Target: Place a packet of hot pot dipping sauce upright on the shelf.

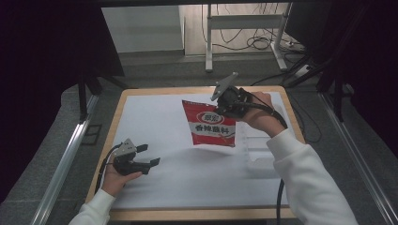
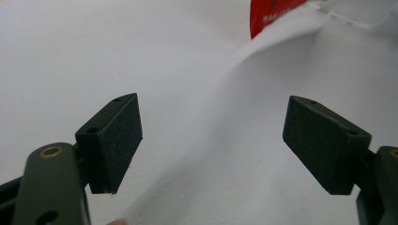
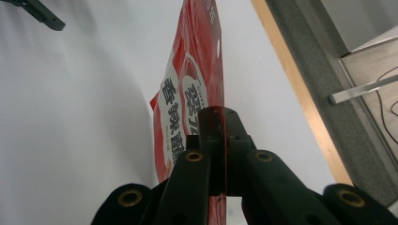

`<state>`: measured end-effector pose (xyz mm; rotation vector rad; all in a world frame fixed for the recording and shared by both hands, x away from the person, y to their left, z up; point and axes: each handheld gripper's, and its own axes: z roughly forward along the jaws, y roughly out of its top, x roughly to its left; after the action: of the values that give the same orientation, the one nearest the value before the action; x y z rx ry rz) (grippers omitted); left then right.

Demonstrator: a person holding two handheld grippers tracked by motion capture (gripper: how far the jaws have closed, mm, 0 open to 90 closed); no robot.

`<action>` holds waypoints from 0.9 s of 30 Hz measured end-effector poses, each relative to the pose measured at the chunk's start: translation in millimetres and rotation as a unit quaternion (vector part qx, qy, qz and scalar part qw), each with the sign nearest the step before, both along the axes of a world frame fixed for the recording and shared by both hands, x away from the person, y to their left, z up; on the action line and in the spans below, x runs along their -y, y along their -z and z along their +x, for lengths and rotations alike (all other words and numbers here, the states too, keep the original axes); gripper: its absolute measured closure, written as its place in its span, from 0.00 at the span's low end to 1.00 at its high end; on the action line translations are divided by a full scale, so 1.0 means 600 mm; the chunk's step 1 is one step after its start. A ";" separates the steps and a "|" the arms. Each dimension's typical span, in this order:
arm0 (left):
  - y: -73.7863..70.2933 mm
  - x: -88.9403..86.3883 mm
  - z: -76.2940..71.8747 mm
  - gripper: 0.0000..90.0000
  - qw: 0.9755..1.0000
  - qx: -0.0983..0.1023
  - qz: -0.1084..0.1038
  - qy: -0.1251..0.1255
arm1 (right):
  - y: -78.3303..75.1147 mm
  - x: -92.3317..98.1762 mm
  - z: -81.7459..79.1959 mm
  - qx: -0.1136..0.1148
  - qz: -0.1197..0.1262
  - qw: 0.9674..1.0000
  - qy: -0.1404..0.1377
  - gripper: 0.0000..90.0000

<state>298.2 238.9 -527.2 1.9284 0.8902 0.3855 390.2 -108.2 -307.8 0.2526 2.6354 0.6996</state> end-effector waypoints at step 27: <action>0.007 0.007 0.004 0.22 1.000 -0.010 0.007 0.003 | -0.090 0.163 0.067 0.056 0.033 0.994 0.088 0.99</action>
<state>300.7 234.9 -531.2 1.9504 0.8958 0.3697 430.4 -205.8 -253.7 0.4452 2.4502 0.7194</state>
